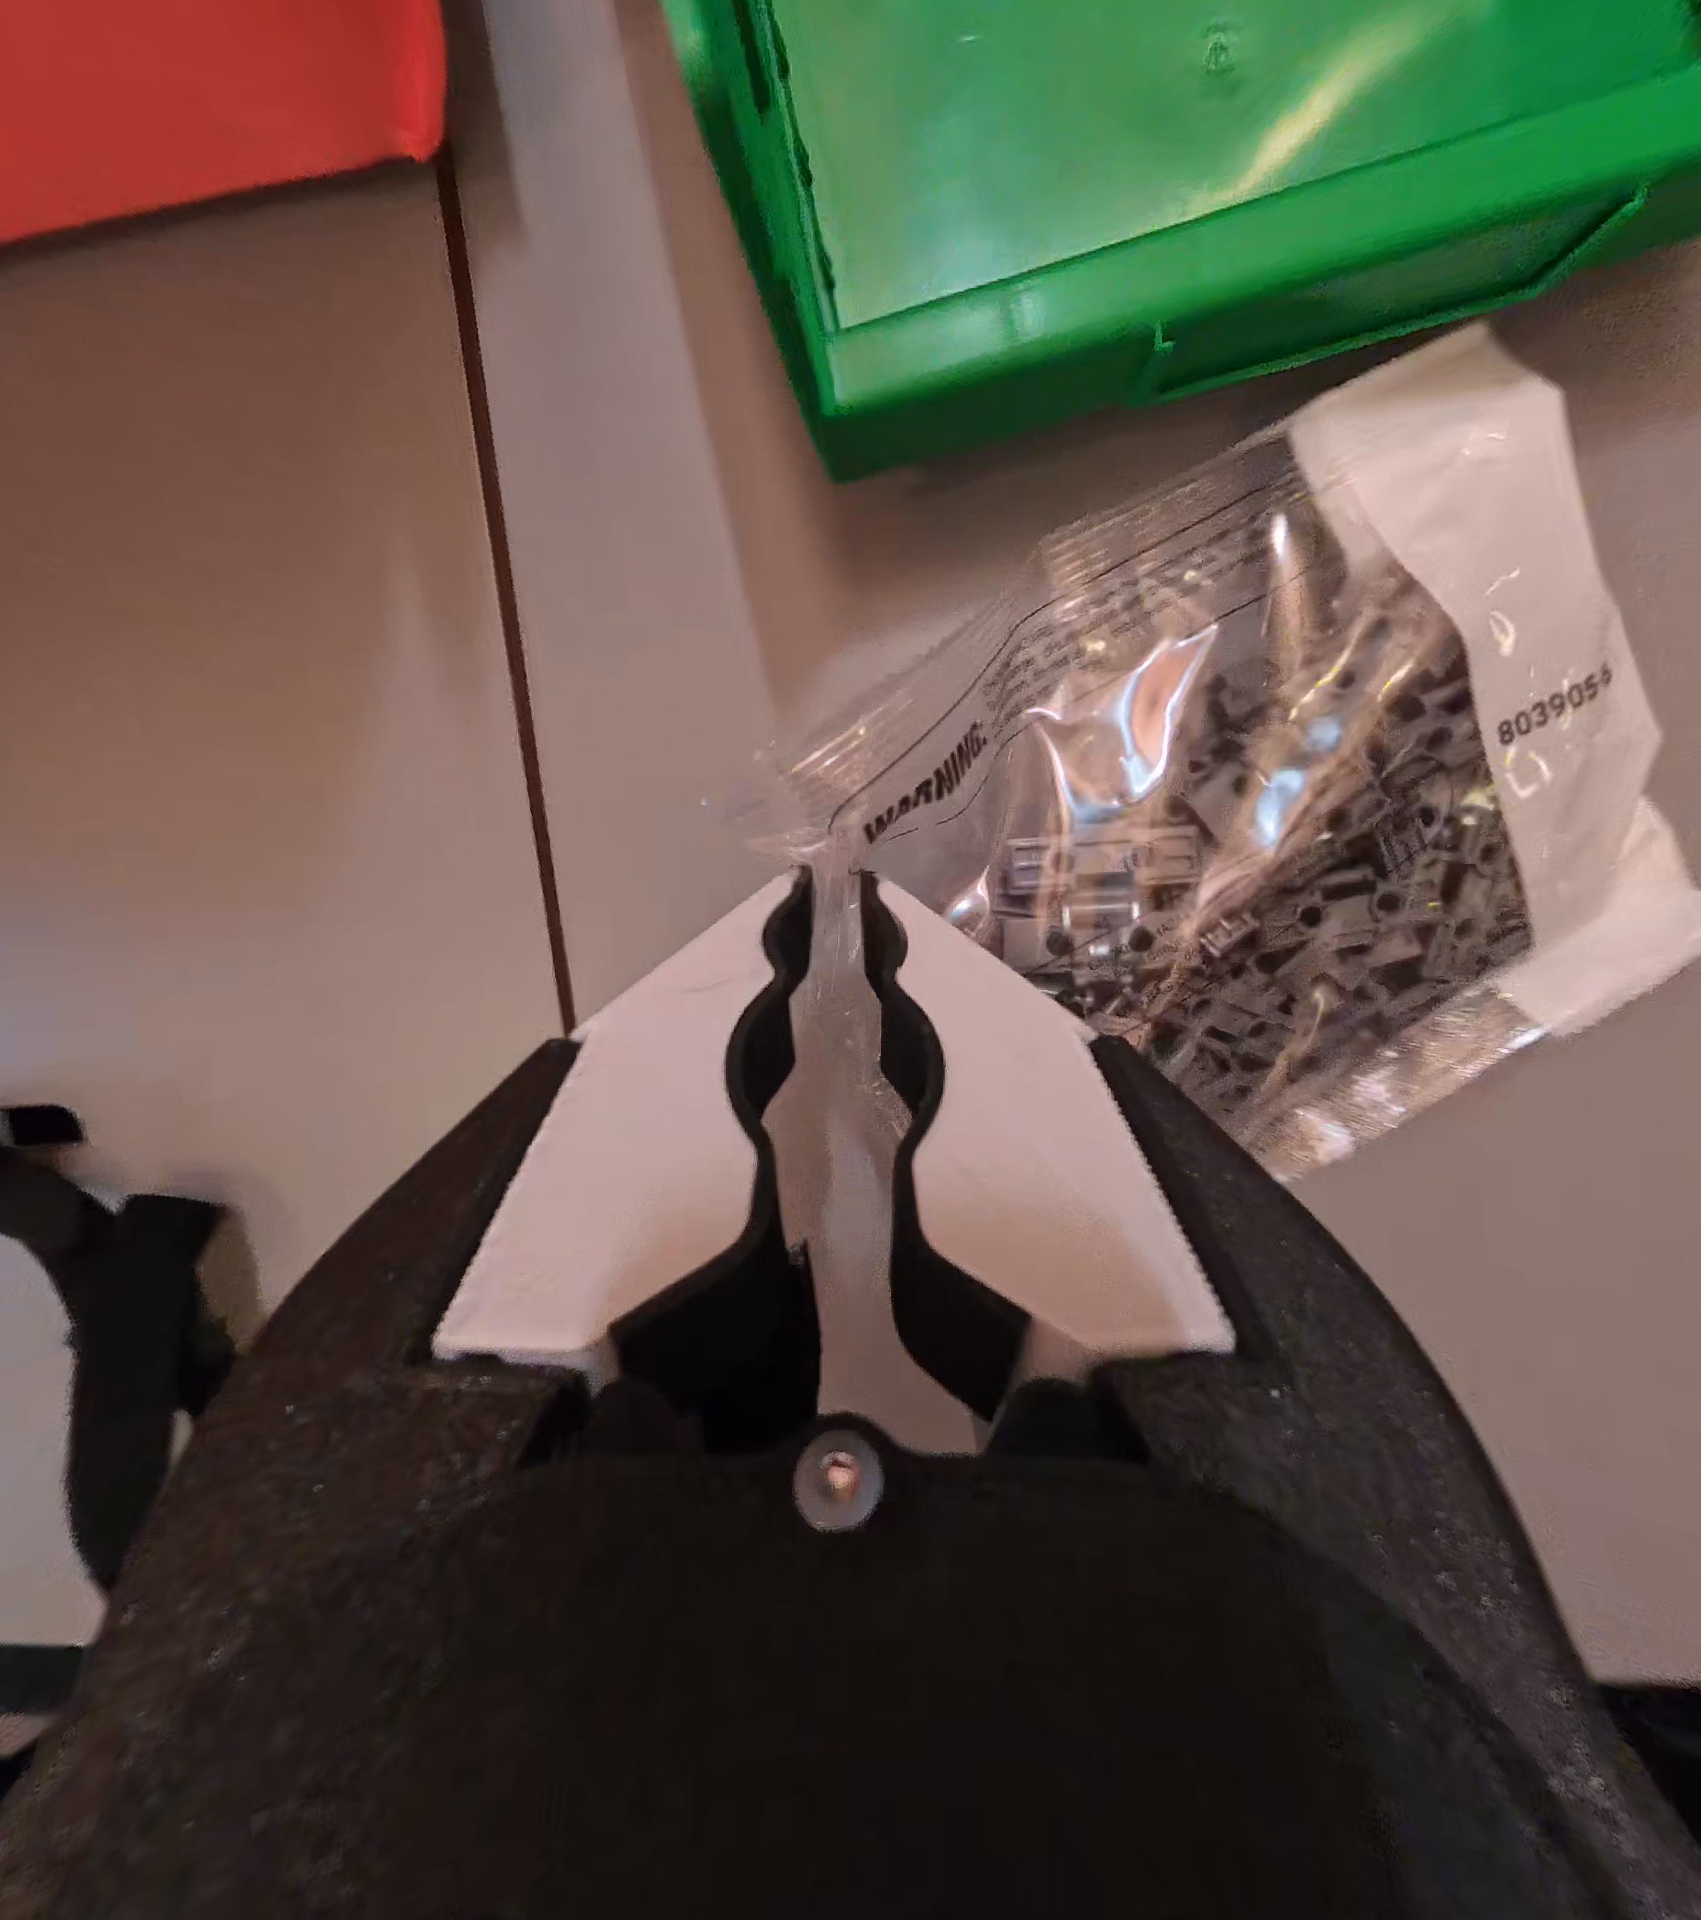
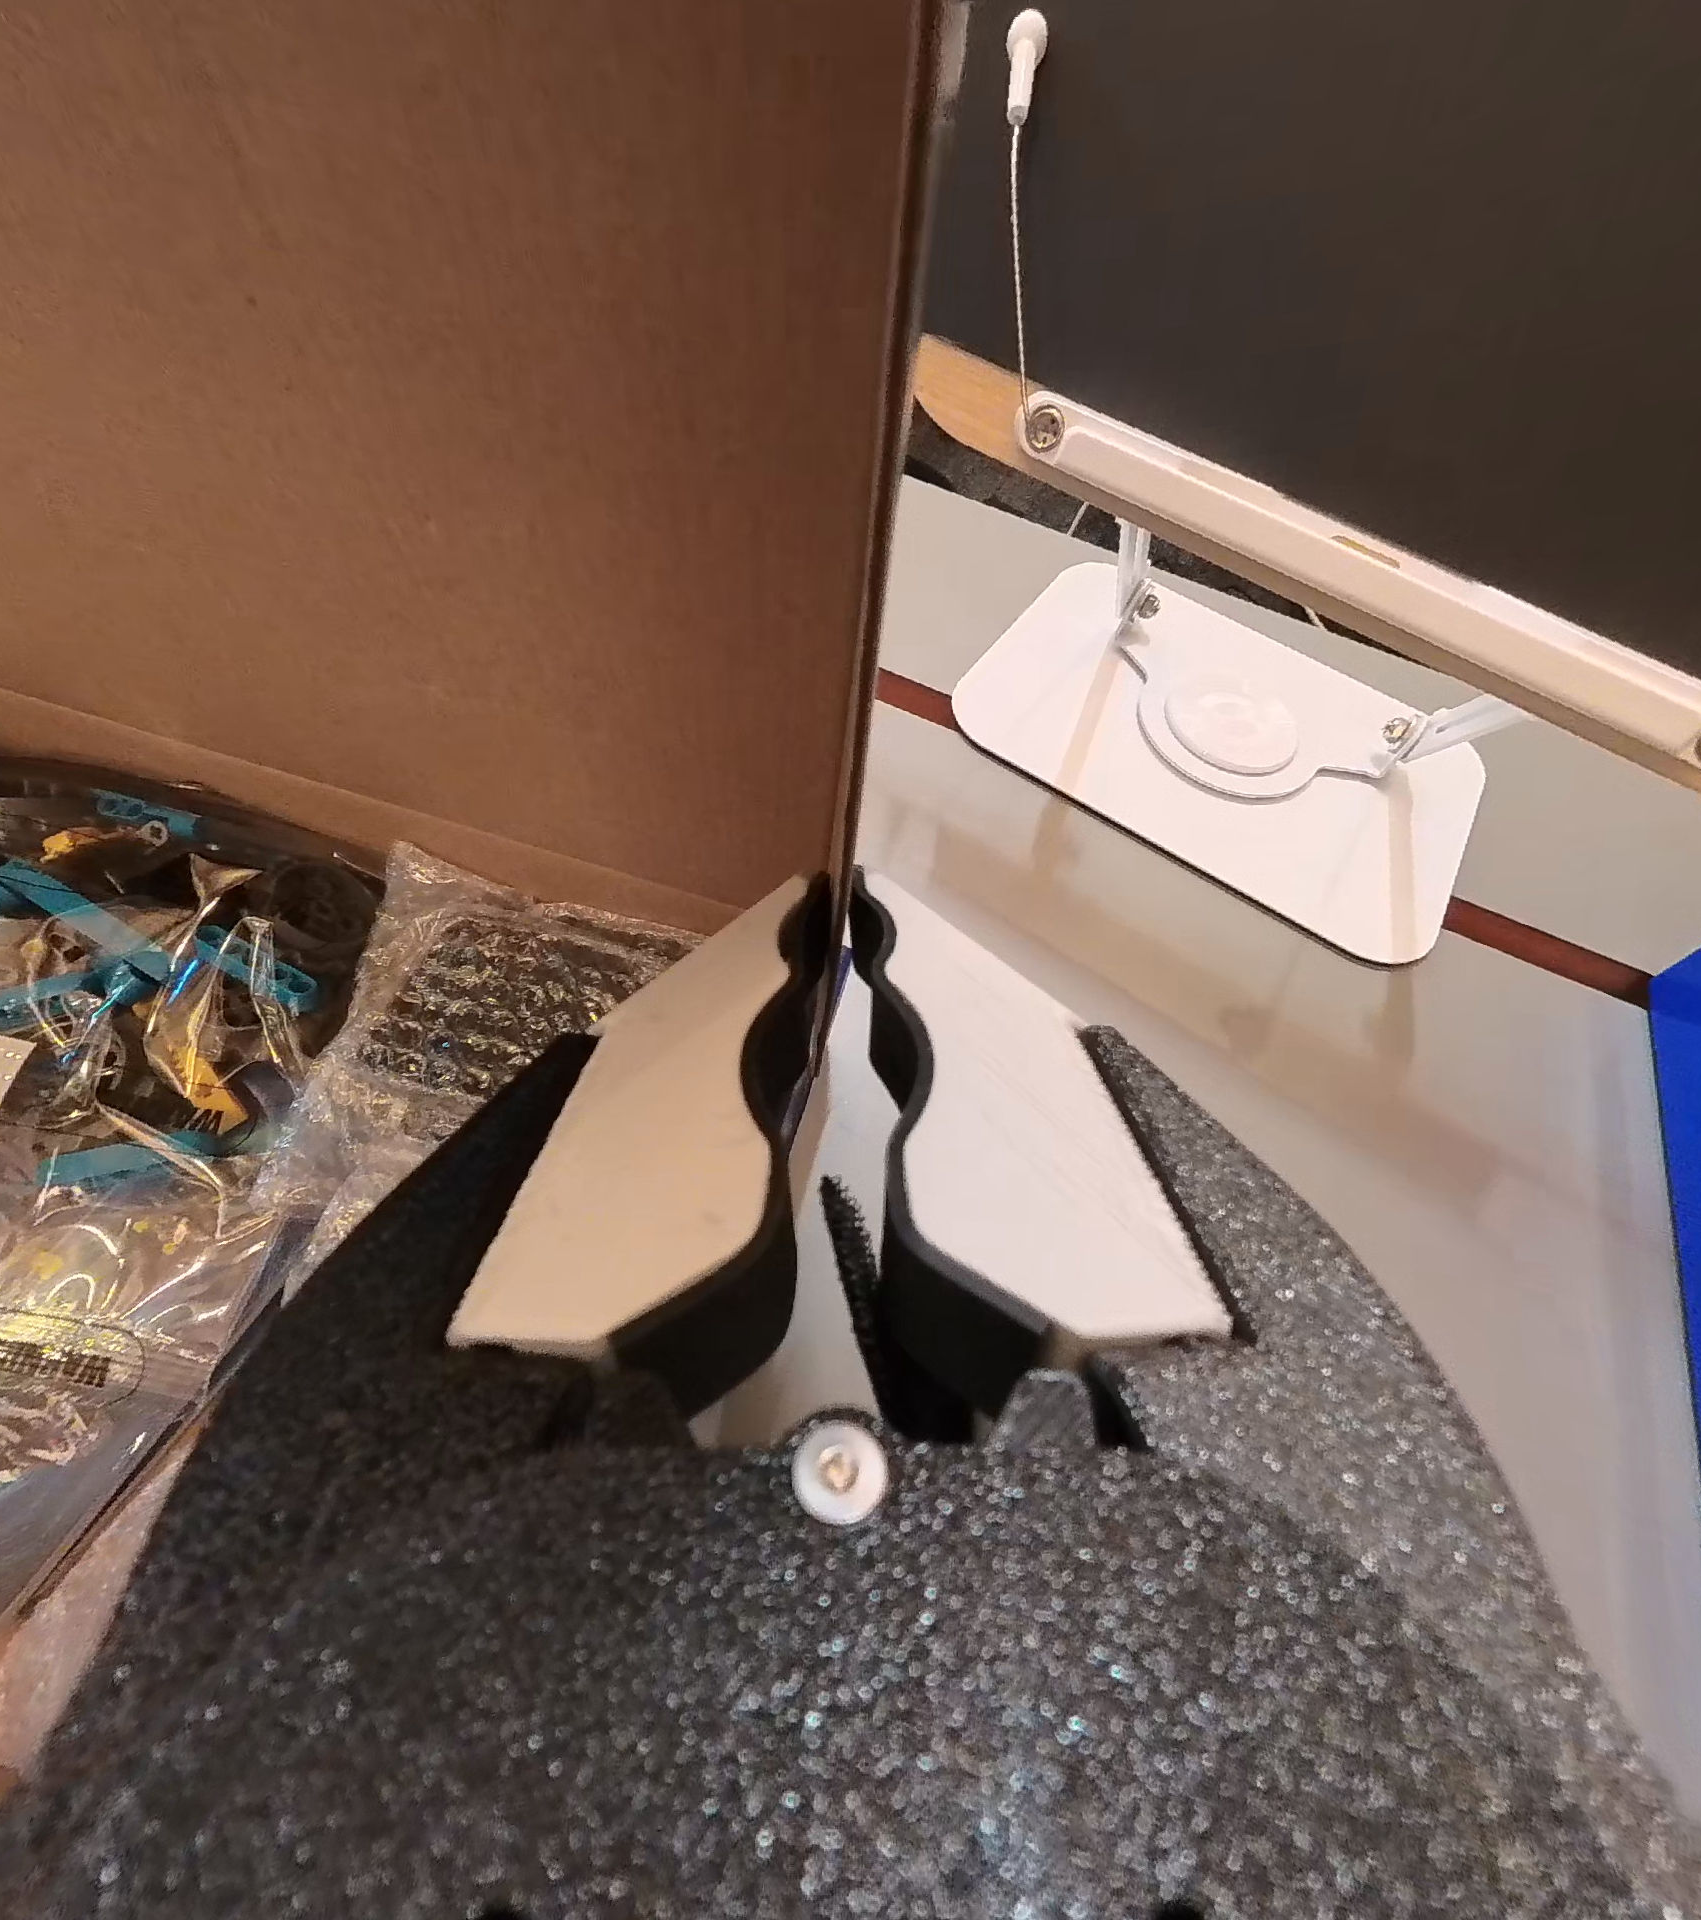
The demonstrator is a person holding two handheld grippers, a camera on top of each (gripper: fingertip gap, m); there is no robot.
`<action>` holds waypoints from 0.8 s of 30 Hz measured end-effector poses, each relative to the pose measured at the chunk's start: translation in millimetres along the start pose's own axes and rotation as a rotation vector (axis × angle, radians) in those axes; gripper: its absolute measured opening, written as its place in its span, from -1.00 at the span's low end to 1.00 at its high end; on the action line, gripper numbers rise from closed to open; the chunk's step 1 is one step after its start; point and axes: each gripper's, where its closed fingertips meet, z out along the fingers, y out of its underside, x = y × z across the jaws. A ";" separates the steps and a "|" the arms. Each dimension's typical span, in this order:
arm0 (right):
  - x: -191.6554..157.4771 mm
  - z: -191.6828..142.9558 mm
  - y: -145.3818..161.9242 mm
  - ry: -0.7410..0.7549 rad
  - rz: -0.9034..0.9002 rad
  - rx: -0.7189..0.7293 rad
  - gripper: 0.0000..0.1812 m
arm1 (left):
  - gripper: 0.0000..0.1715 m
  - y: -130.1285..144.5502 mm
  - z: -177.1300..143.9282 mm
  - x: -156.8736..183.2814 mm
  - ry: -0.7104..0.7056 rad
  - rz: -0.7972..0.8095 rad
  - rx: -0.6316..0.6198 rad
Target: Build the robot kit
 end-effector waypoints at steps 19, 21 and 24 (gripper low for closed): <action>-0.8 -0.3 0.5 -0.004 -0.001 -0.011 -0.97 | -0.72 -91.1 -42.4 348.7 0.387 0.734 0.177; -1.0 -0.4 0.6 -0.001 -0.009 -0.014 -0.97 | -0.66 -97.3 -21.9 352.6 0.332 0.780 0.134; -1.2 -0.4 0.4 0.004 -0.019 -0.016 -0.97 | -0.53 -94.2 -0.8 353.6 0.331 0.816 0.025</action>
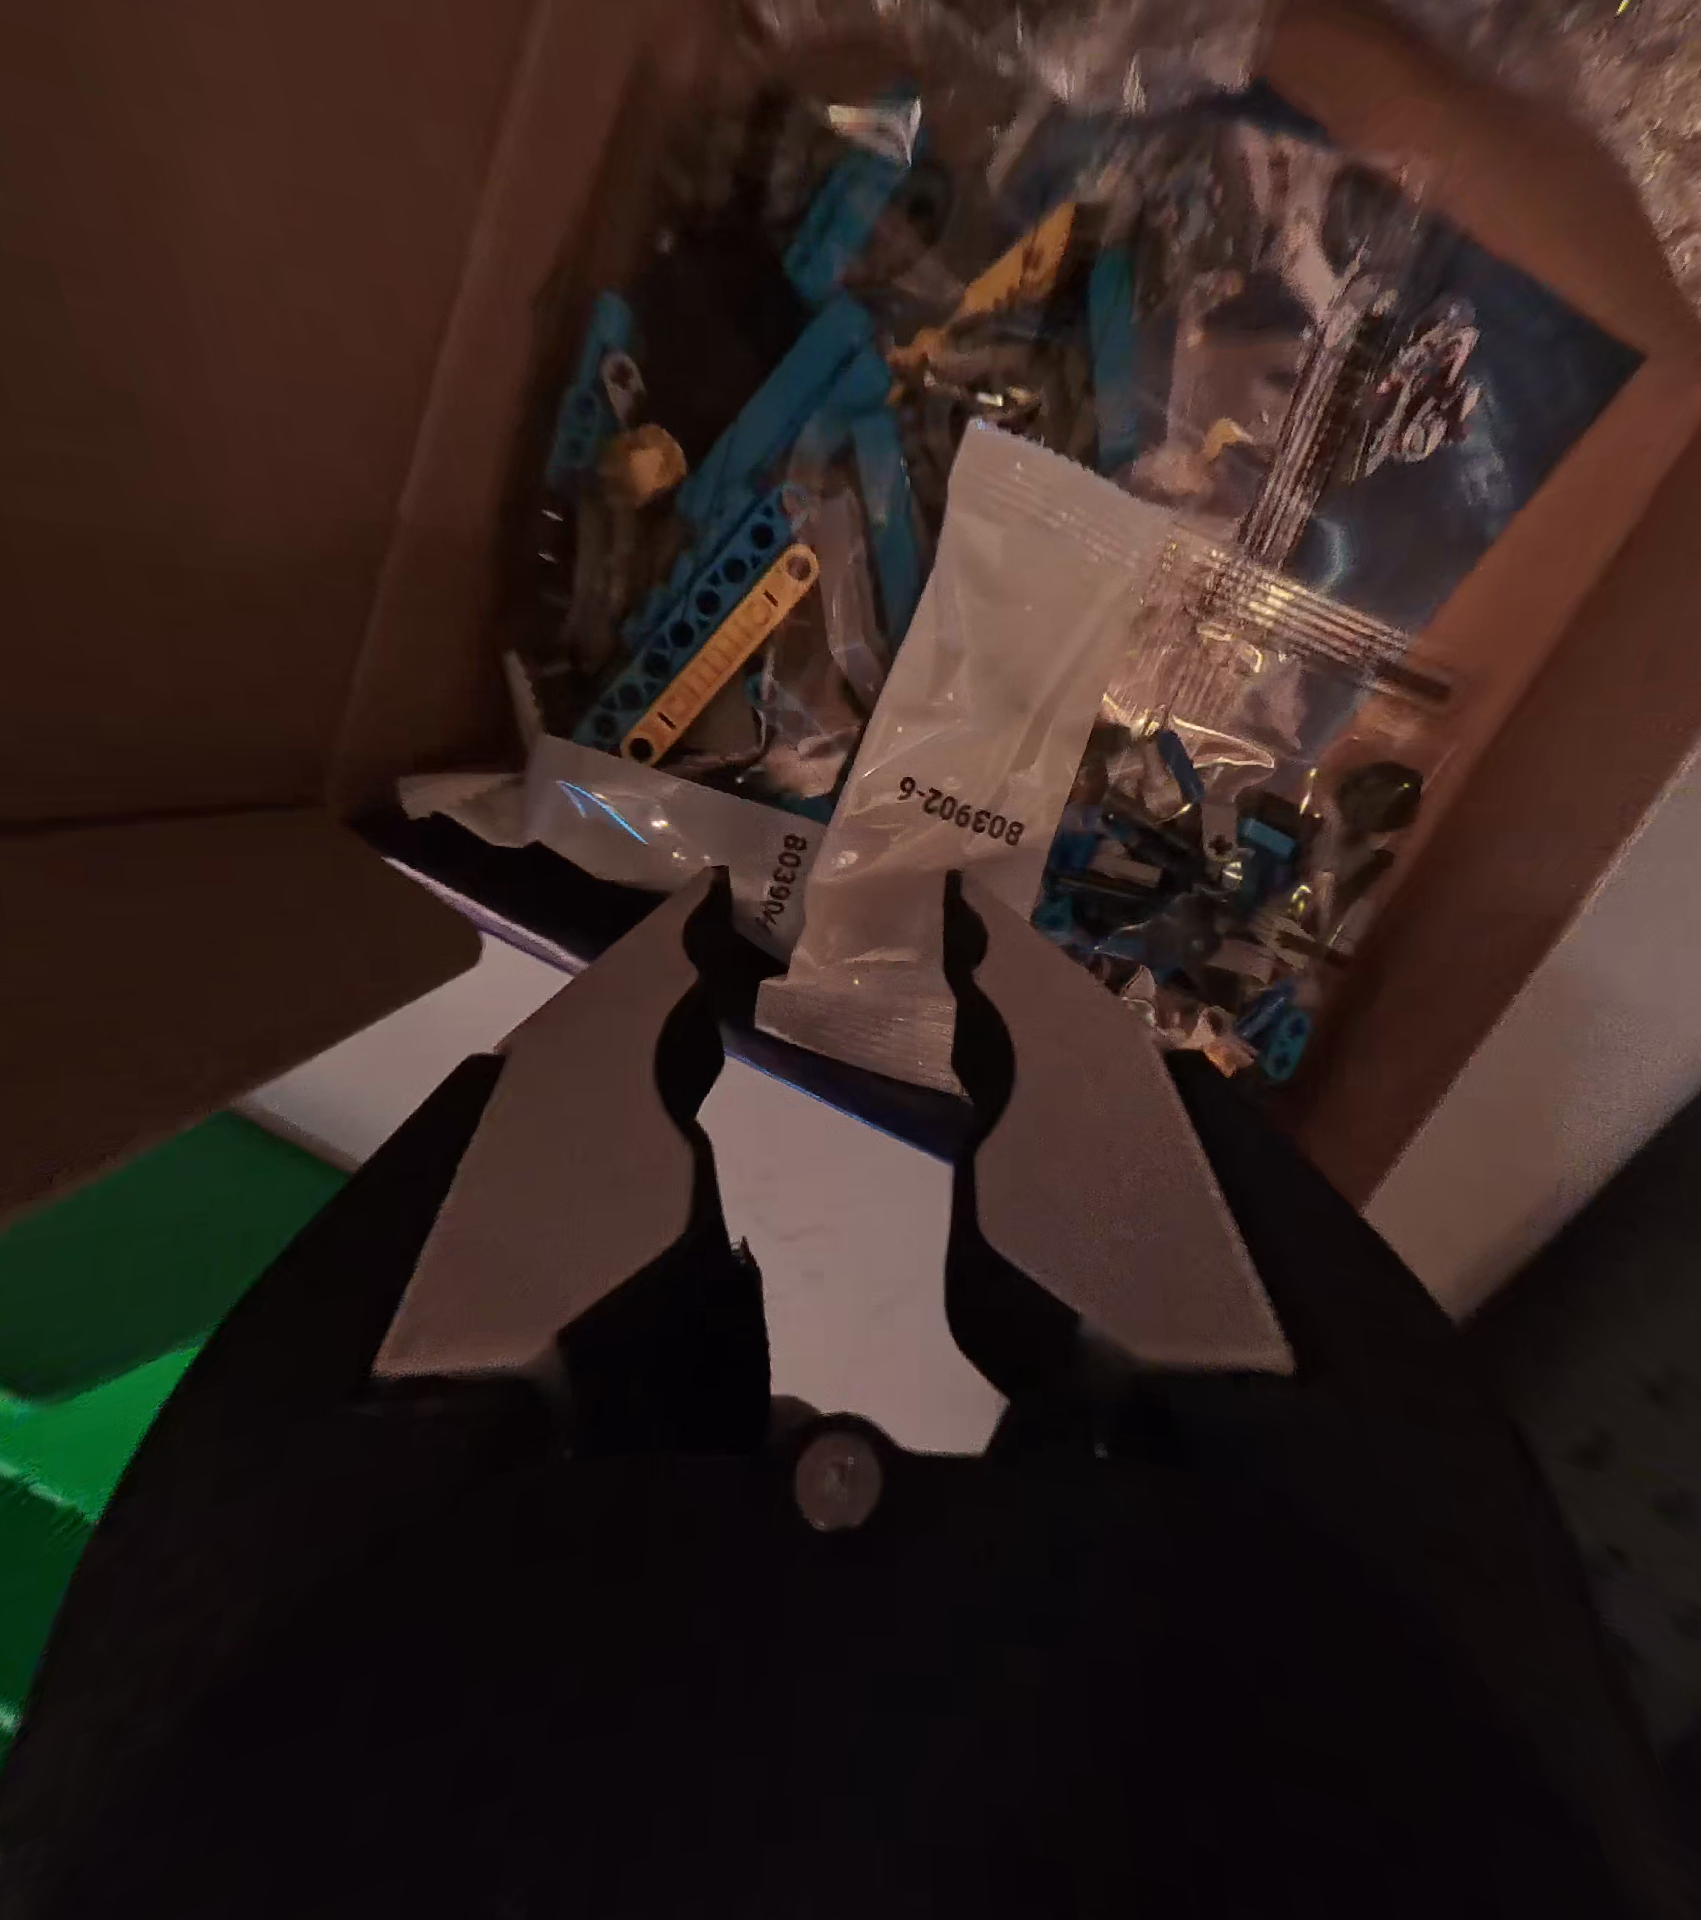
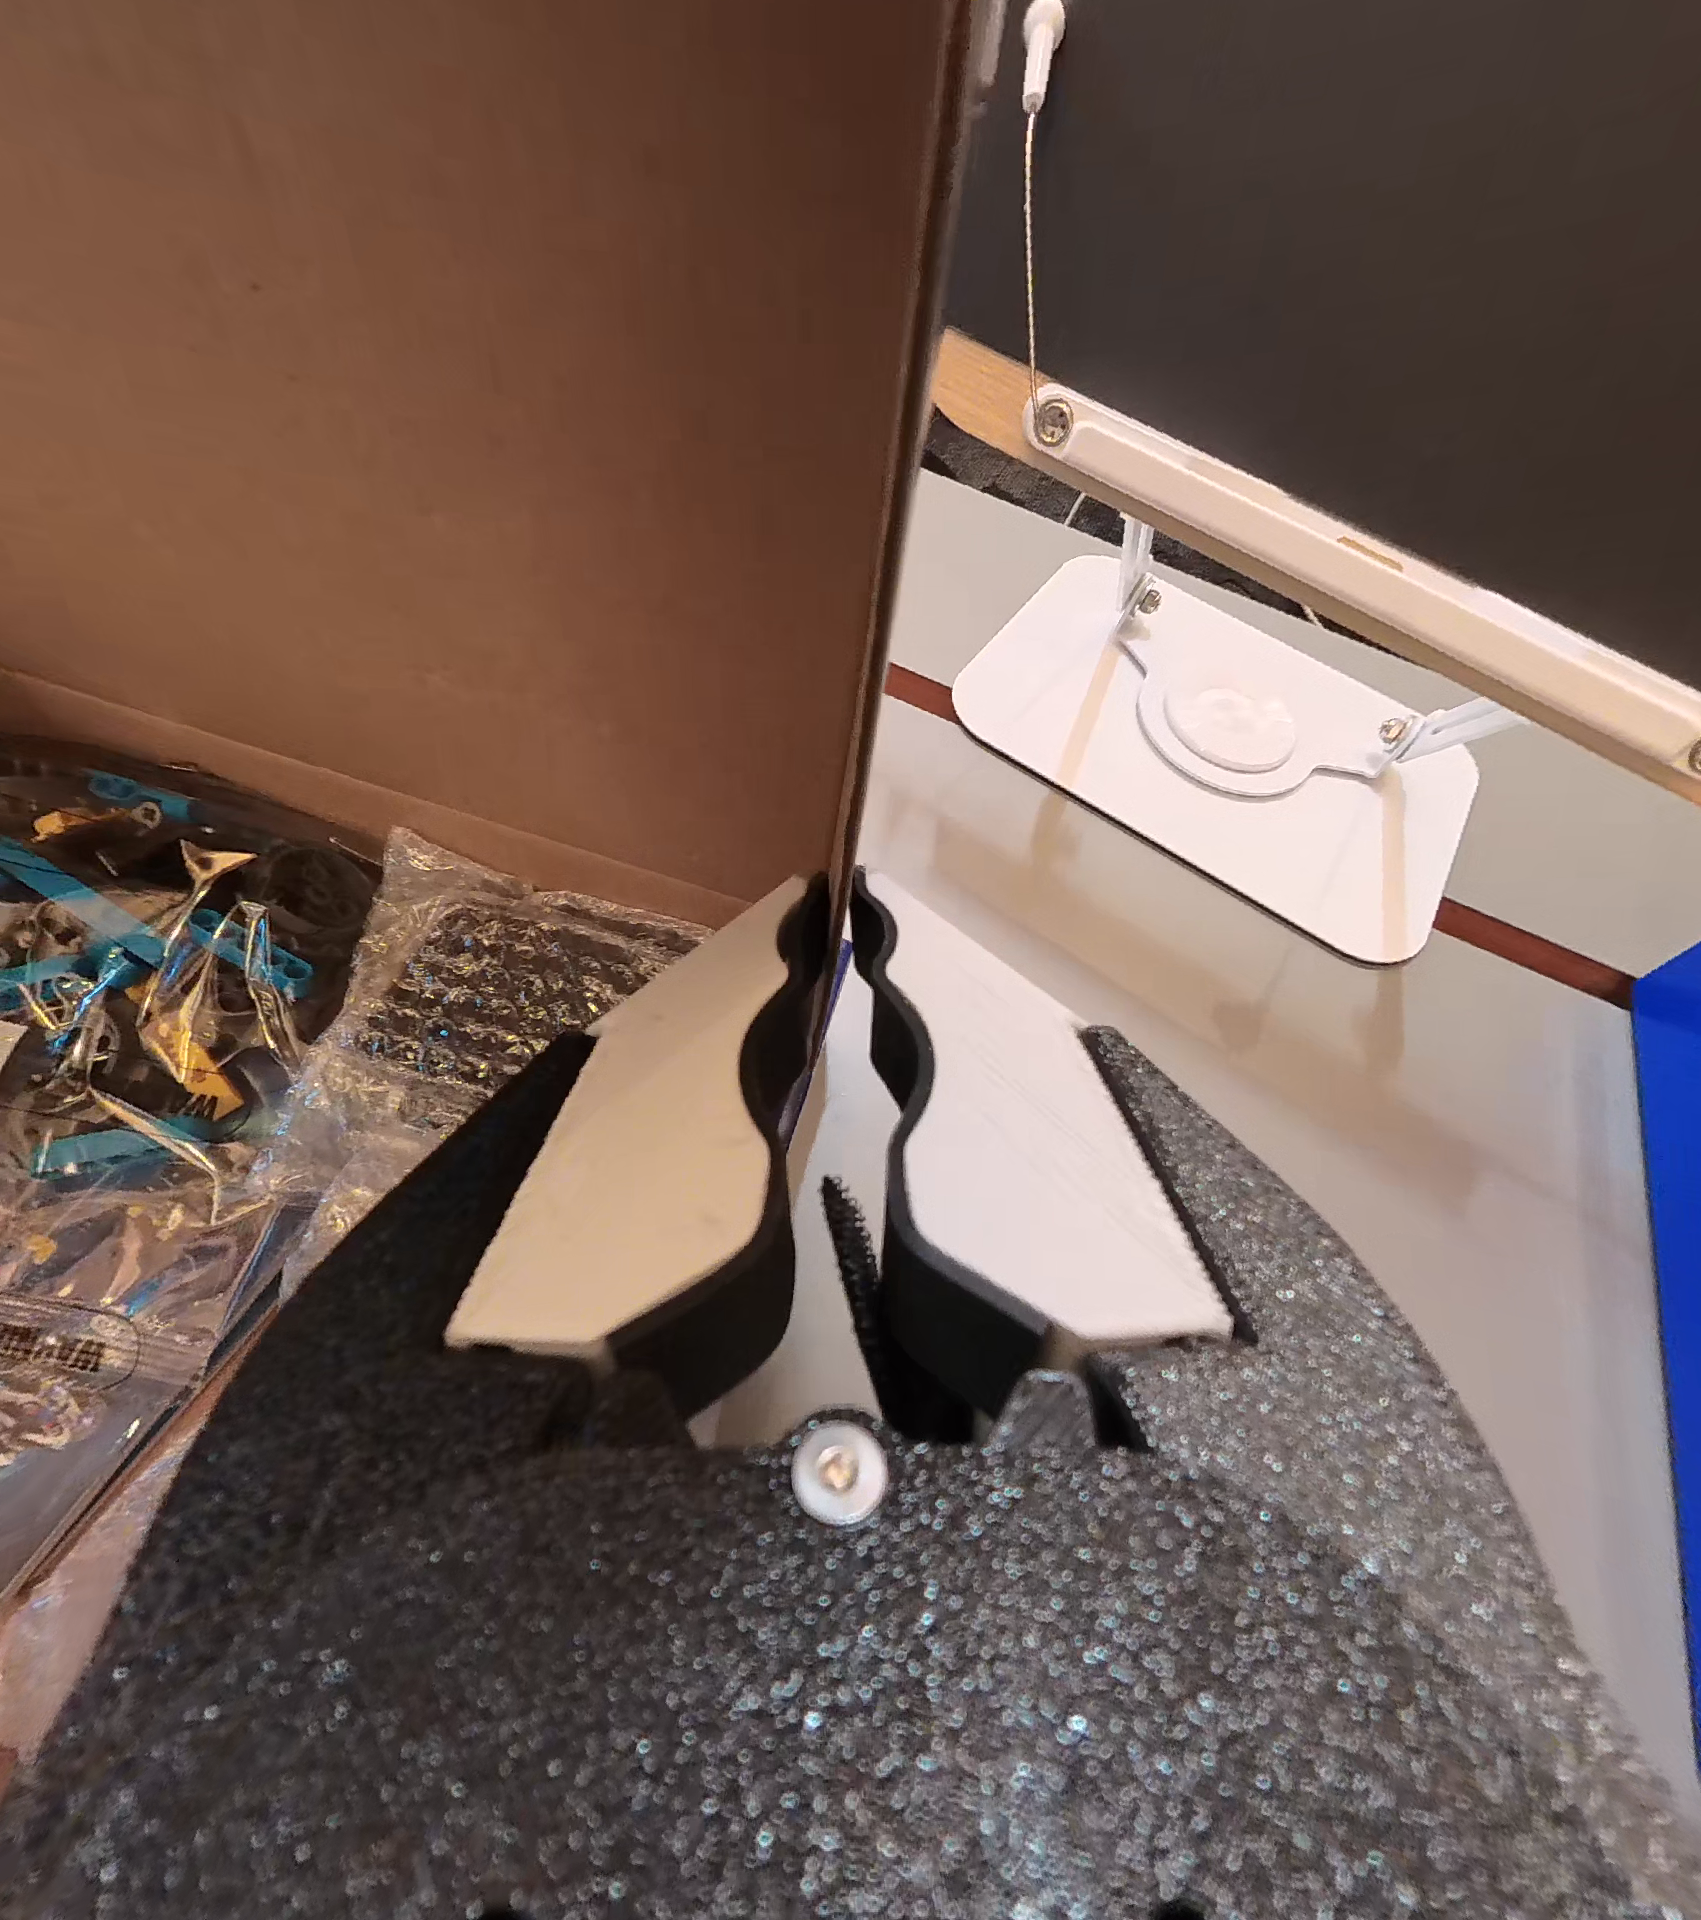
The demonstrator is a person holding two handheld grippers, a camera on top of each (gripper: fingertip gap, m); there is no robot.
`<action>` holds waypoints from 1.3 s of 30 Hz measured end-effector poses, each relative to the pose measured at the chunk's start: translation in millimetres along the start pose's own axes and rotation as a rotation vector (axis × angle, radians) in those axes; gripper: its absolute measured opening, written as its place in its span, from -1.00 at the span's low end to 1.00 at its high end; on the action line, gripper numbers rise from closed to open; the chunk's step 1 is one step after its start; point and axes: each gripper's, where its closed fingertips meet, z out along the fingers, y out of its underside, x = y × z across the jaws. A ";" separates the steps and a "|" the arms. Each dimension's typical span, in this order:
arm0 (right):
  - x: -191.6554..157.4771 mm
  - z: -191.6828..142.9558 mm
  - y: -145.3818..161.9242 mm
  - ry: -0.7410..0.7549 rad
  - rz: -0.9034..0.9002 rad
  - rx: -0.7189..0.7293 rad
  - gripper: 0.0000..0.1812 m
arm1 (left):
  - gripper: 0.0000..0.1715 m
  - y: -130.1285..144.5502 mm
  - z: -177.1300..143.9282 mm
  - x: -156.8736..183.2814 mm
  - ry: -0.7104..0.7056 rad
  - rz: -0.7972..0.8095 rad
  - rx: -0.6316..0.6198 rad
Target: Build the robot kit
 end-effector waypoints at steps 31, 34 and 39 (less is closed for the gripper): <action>-0.2 -0.5 0.8 -0.007 0.002 -0.010 -0.97 | -1.00 221.4 -176.5 -16.4 0.073 -0.517 0.220; -0.5 -0.6 1.0 -0.004 -0.003 -0.011 -0.97 | -1.00 263.5 -156.2 -3.2 0.185 -0.450 0.192; -0.5 -0.9 1.5 0.000 -0.006 -0.009 -0.97 | -1.00 296.6 -111.4 3.6 0.324 -0.480 0.046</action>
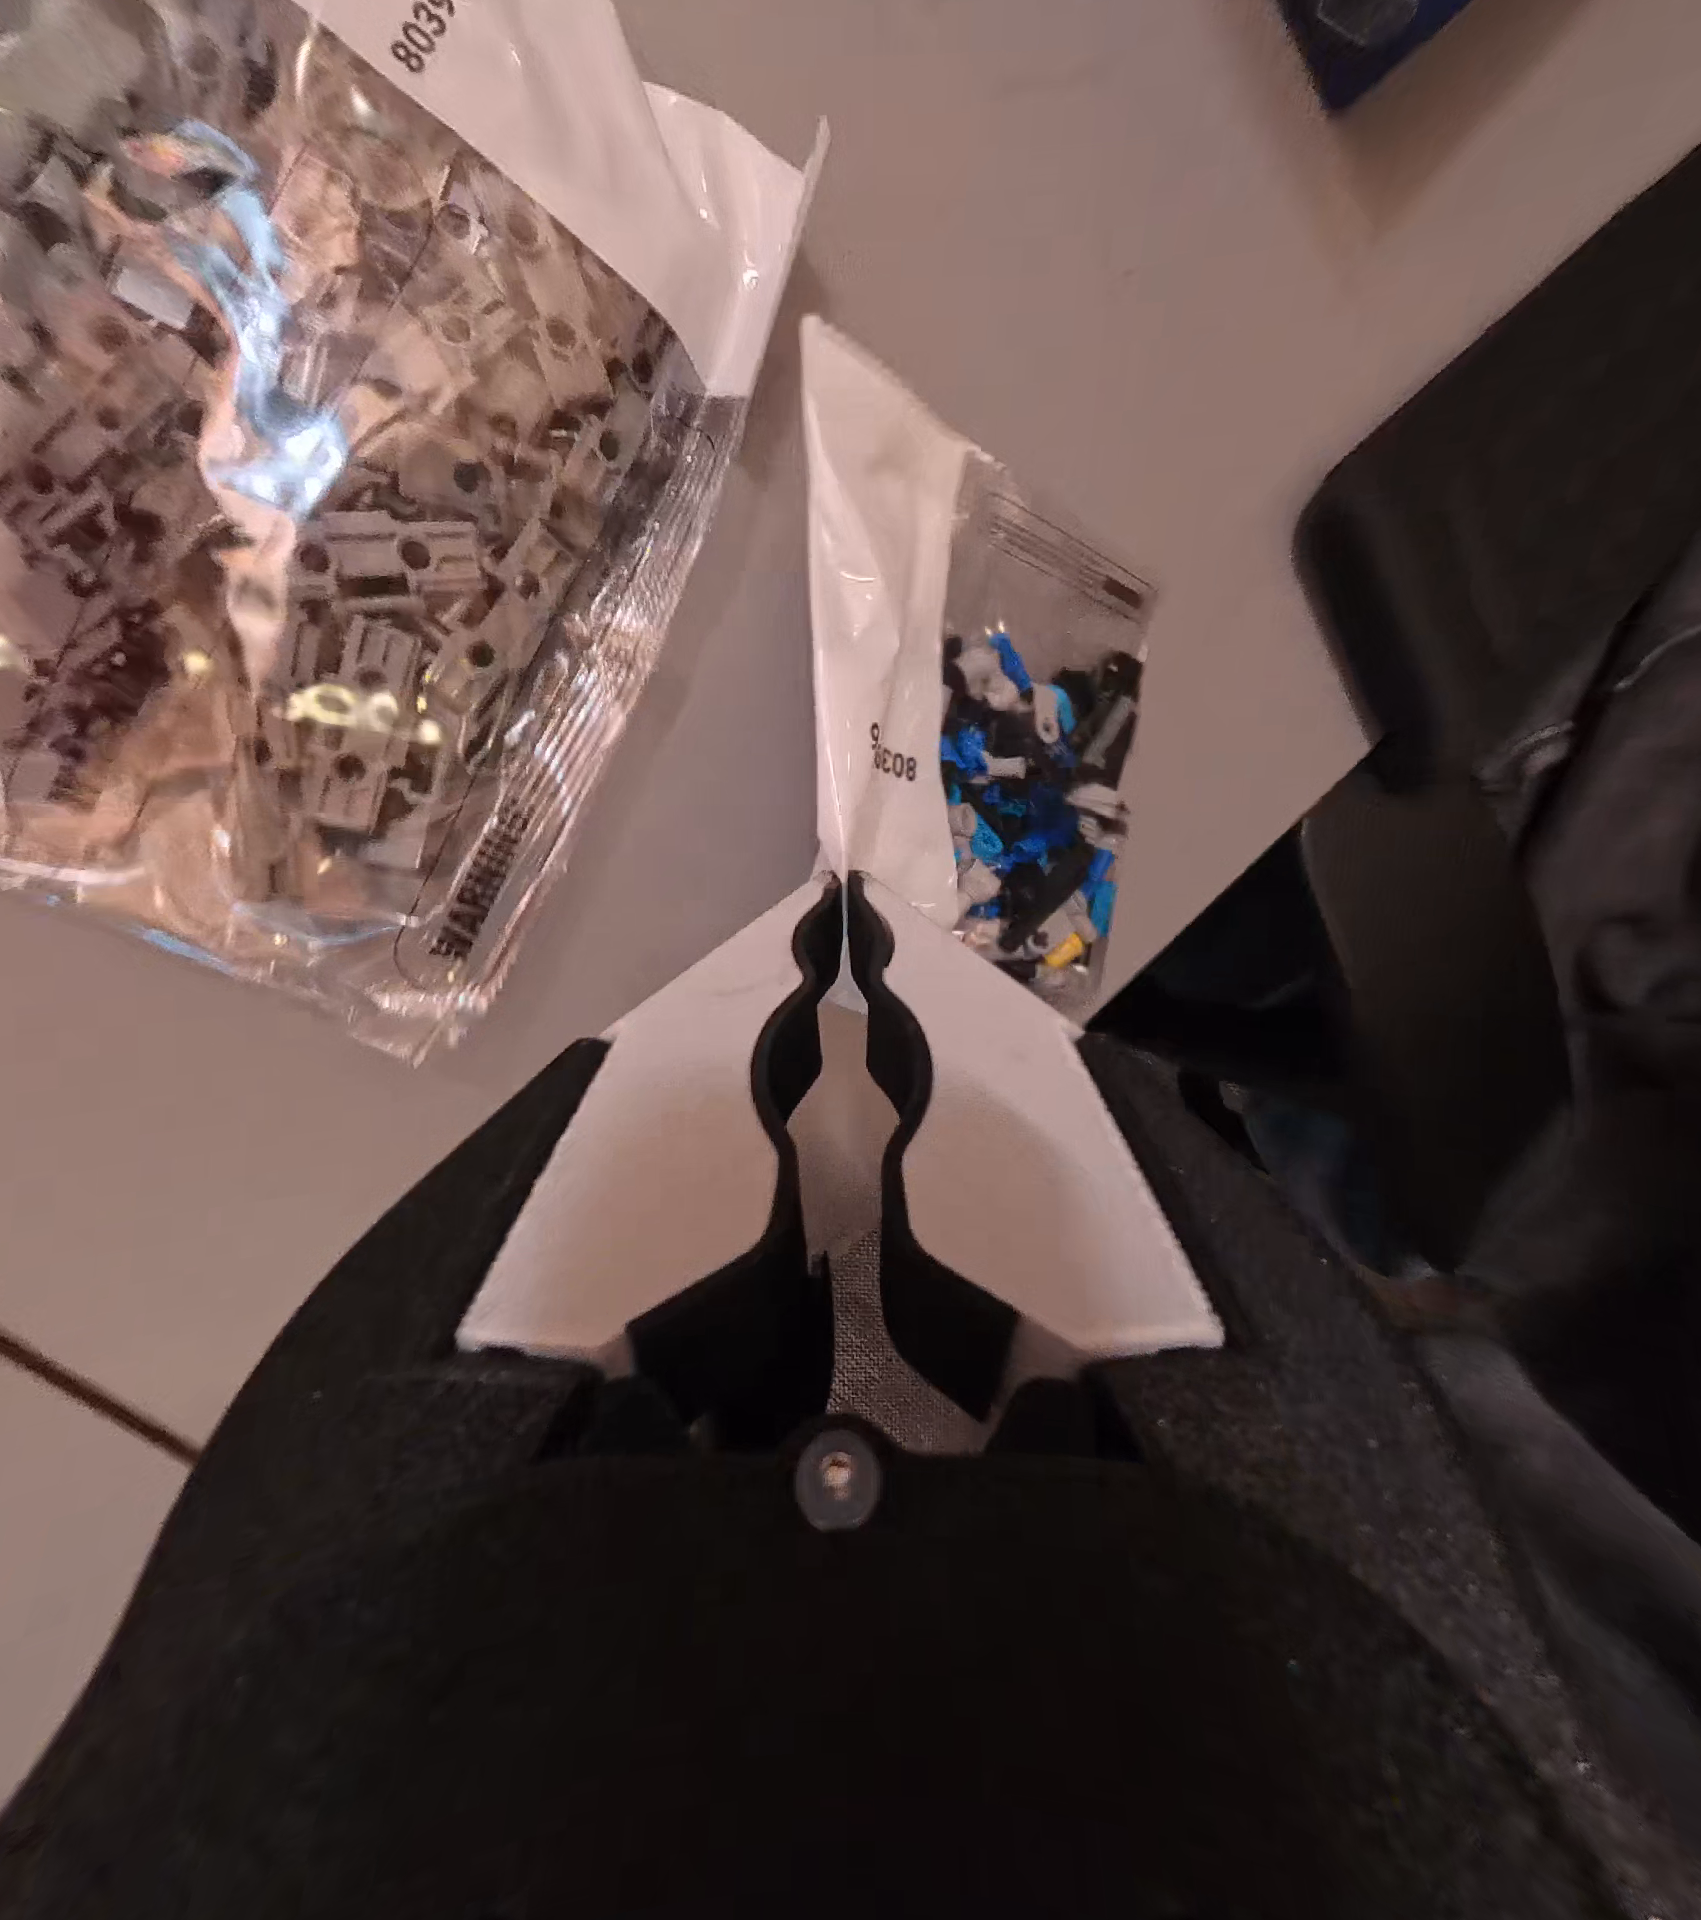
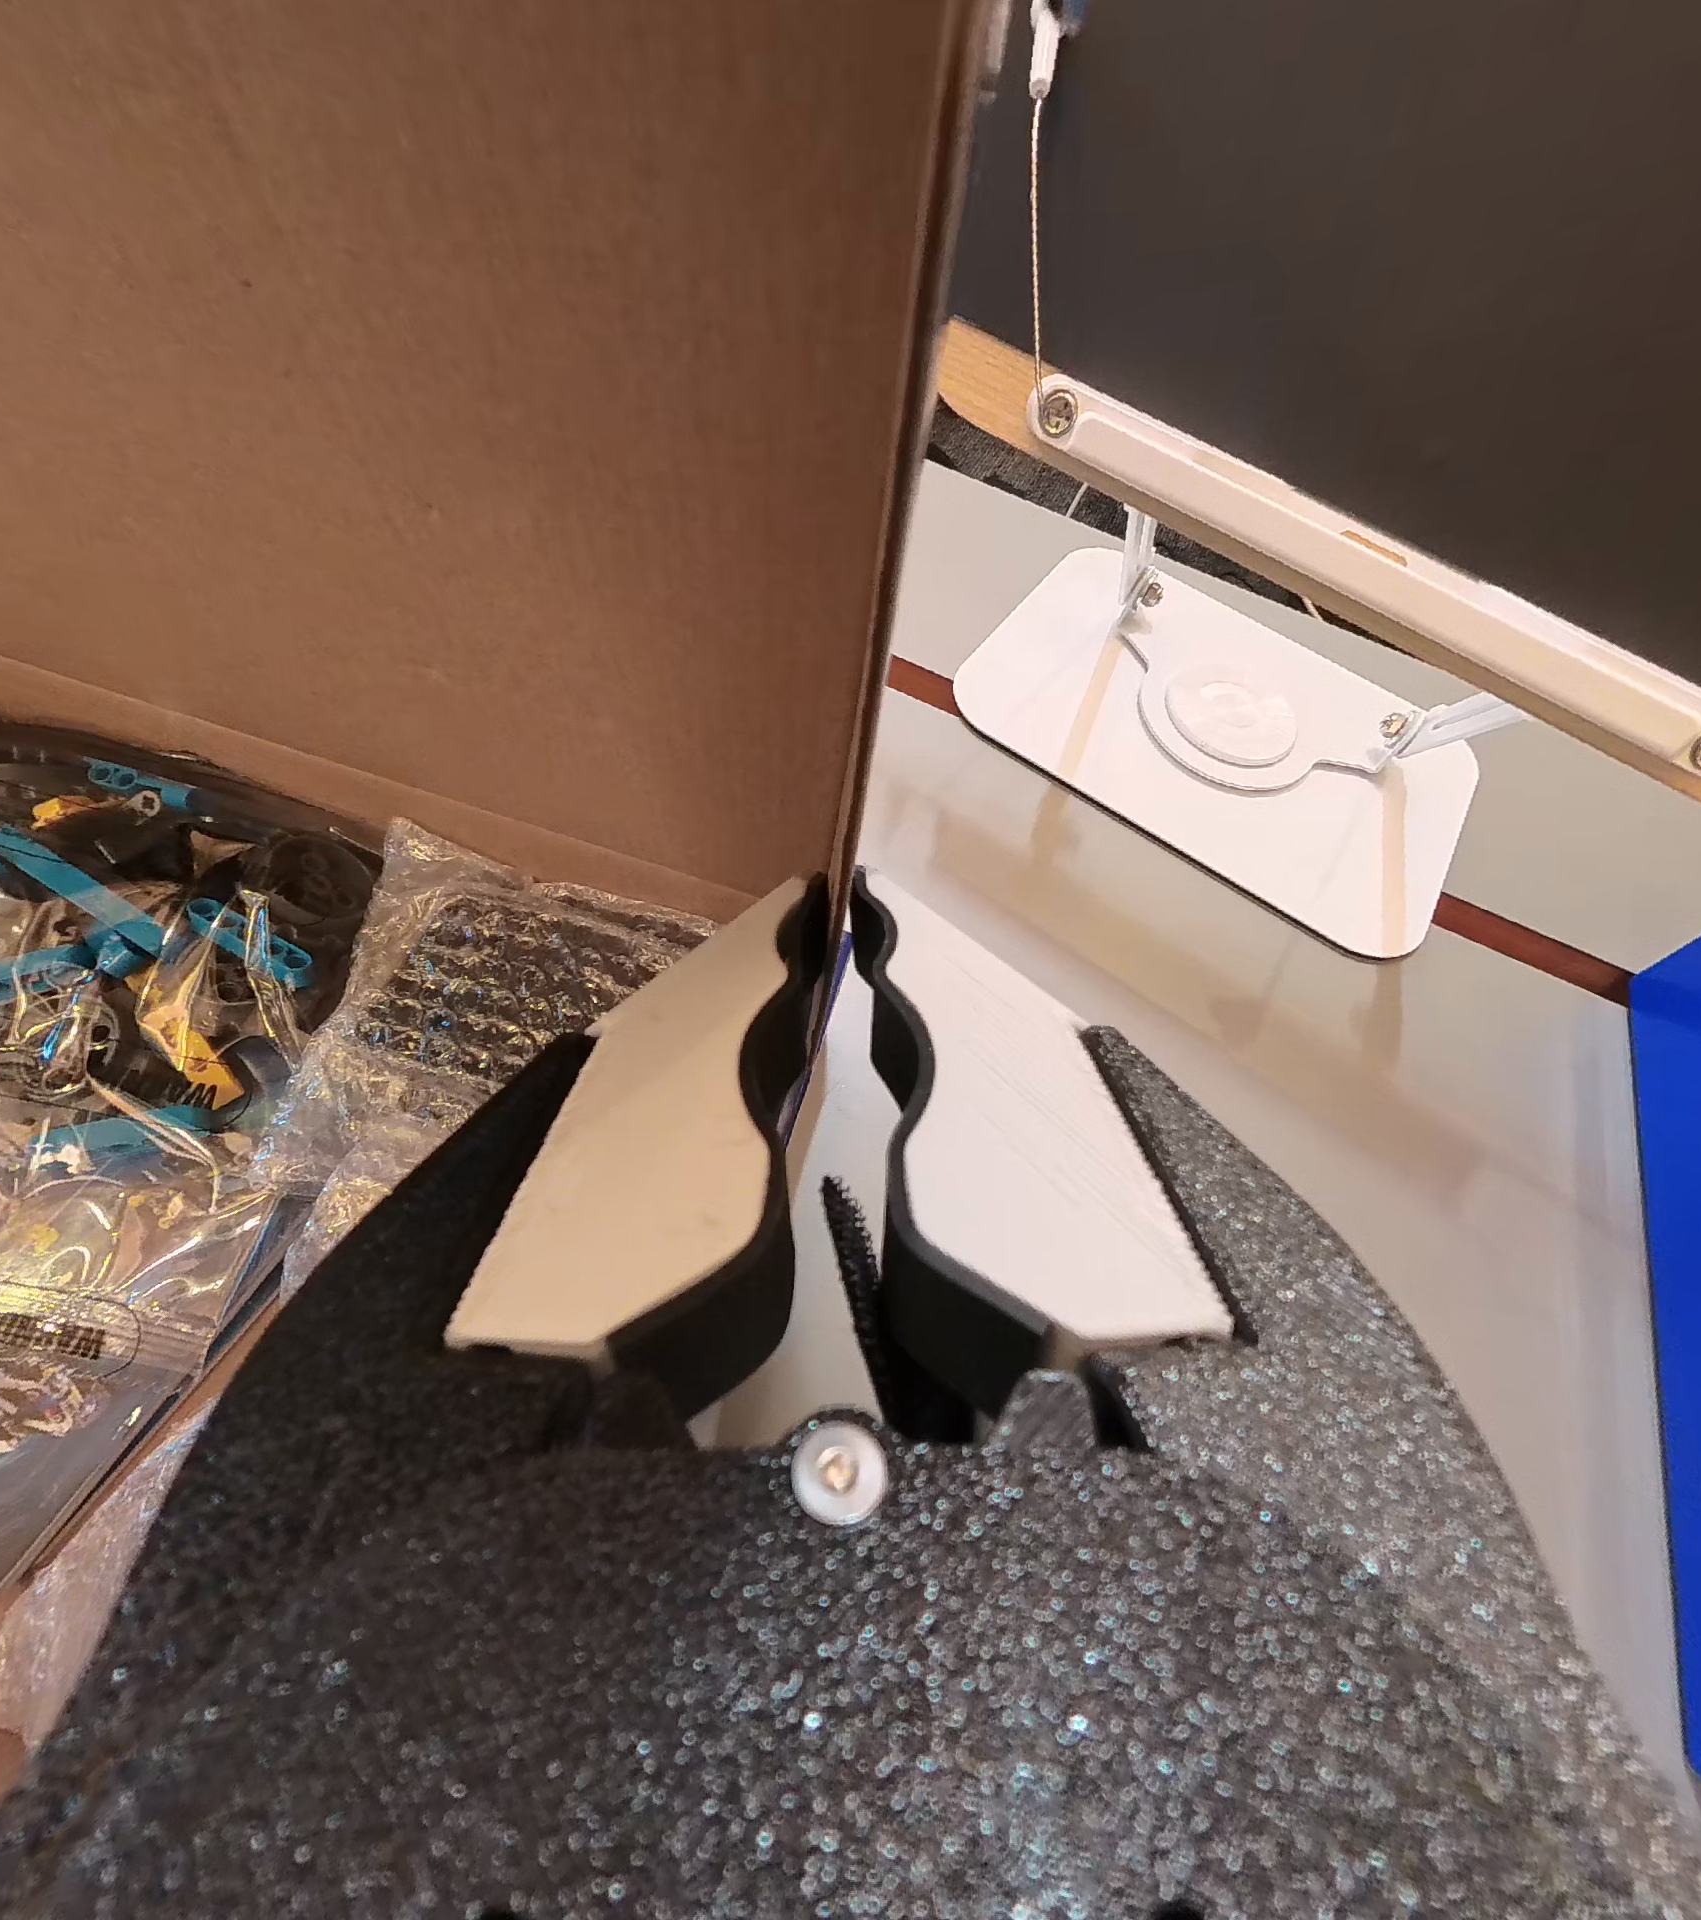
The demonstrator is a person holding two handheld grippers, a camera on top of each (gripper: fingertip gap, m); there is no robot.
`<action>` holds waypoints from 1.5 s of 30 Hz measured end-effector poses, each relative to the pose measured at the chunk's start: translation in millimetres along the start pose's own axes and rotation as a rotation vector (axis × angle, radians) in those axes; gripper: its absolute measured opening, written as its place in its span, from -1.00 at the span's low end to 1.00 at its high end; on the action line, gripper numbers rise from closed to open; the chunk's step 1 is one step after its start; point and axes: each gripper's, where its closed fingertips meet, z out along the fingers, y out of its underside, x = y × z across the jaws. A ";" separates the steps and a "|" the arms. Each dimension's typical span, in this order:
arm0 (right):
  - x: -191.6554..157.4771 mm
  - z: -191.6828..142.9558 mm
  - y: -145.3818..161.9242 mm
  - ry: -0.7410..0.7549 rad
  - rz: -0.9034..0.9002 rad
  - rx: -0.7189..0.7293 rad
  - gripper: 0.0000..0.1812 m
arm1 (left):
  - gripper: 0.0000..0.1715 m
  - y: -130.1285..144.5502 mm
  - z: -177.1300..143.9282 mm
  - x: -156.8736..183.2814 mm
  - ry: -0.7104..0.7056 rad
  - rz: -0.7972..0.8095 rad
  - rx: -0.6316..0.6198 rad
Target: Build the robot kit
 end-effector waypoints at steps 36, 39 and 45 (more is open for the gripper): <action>-1.1 0.7 -0.7 0.000 -0.023 -0.009 -0.96 | -0.21 -295.1 219.4 150.0 -0.217 0.690 0.043; -1.0 0.7 -0.5 -0.002 -0.020 -0.008 -0.96 | -0.40 -298.1 217.7 144.8 -0.259 0.681 0.043; -0.5 0.5 -0.2 -0.009 -0.012 -0.006 -0.96 | -1.00 -307.7 205.8 133.1 -0.365 0.720 0.063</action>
